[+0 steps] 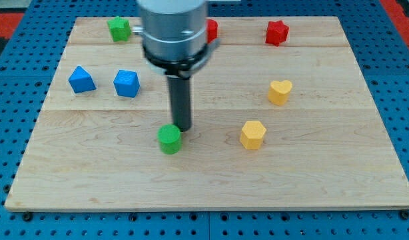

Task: Push the green circle towards the bottom right side of the board

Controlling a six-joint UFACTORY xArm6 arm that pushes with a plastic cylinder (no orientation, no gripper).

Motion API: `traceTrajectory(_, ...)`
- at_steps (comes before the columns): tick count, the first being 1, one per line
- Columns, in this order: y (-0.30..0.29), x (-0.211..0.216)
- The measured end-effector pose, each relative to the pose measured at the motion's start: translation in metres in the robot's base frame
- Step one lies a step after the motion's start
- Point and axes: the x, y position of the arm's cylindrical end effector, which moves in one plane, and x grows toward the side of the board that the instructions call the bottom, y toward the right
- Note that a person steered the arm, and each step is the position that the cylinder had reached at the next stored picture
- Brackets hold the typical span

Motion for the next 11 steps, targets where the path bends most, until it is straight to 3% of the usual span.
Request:
traceTrajectory(2, -0.067, 0.011)
traceTrajectory(3, 0.005, 0.029)
traceTrajectory(4, 0.124, 0.044)
traceTrajectory(6, 0.083, 0.075)
traceTrajectory(7, 0.156, 0.077)
traceTrajectory(8, 0.166, 0.075)
traceTrajectory(9, 0.220, 0.061)
traceTrajectory(10, 0.223, 0.024)
traceTrajectory(11, 0.163, 0.023)
